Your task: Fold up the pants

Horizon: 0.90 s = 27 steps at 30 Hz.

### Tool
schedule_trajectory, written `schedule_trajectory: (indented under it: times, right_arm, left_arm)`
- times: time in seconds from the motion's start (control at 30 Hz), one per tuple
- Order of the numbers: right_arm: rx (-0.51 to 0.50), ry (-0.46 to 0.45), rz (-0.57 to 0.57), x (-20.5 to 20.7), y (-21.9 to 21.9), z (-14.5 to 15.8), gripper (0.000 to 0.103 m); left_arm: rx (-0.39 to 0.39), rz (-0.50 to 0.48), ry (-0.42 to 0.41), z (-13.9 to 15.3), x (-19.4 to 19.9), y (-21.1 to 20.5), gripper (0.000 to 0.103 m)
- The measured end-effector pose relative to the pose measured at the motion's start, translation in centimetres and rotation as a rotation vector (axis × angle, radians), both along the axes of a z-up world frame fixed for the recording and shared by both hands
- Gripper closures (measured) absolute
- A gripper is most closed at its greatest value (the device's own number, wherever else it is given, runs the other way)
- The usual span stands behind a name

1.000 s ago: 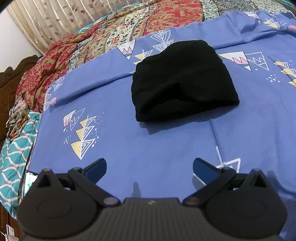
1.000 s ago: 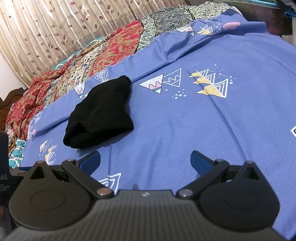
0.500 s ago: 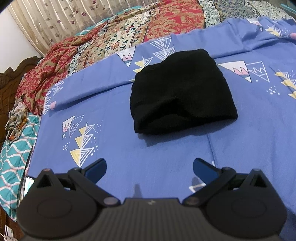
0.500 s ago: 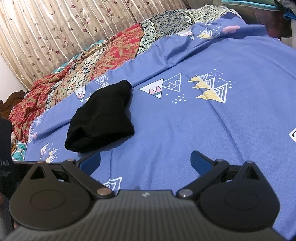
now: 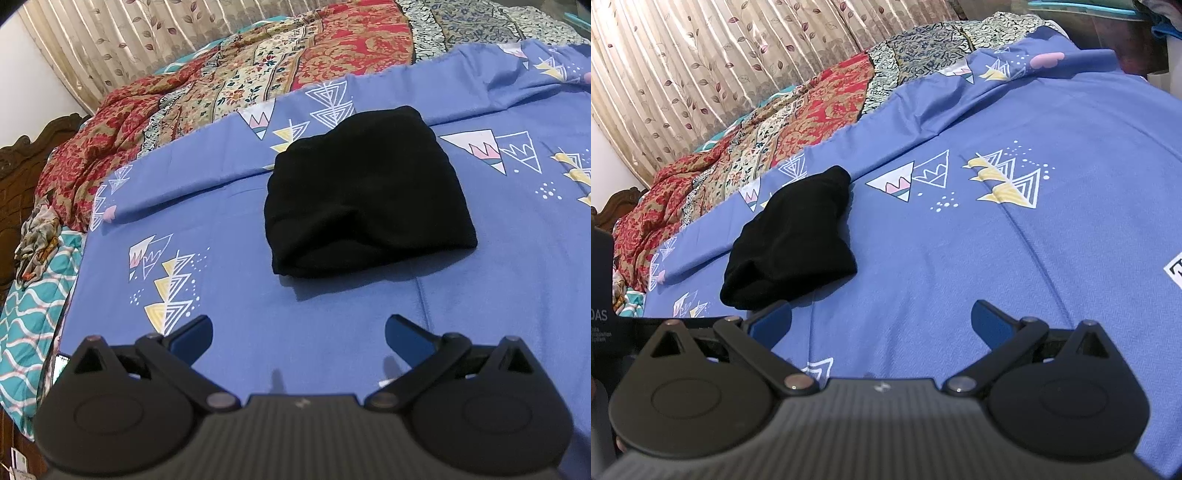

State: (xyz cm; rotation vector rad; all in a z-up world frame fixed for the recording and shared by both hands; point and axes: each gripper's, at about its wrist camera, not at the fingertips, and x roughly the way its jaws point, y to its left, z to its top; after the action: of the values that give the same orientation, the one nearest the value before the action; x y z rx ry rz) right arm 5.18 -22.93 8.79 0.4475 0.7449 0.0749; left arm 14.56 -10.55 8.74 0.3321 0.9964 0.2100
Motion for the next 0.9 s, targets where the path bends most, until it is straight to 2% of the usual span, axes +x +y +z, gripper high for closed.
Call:
schedule_trajectory:
  times: [0.5, 0.9]
  right_arm:
    - [-0.002, 0.002, 0.011, 0.0, 0.4, 0.0, 0.000]
    - [-0.010, 0.000, 0.022, 0.0, 0.9, 0.1, 0.000]
  left_arm:
    - [-0.005, 0.028, 0.008, -0.3, -0.3, 0.8, 0.000]
    - [-0.041, 0.038, 0.025, -0.4, -0.9, 1.5, 0.000]
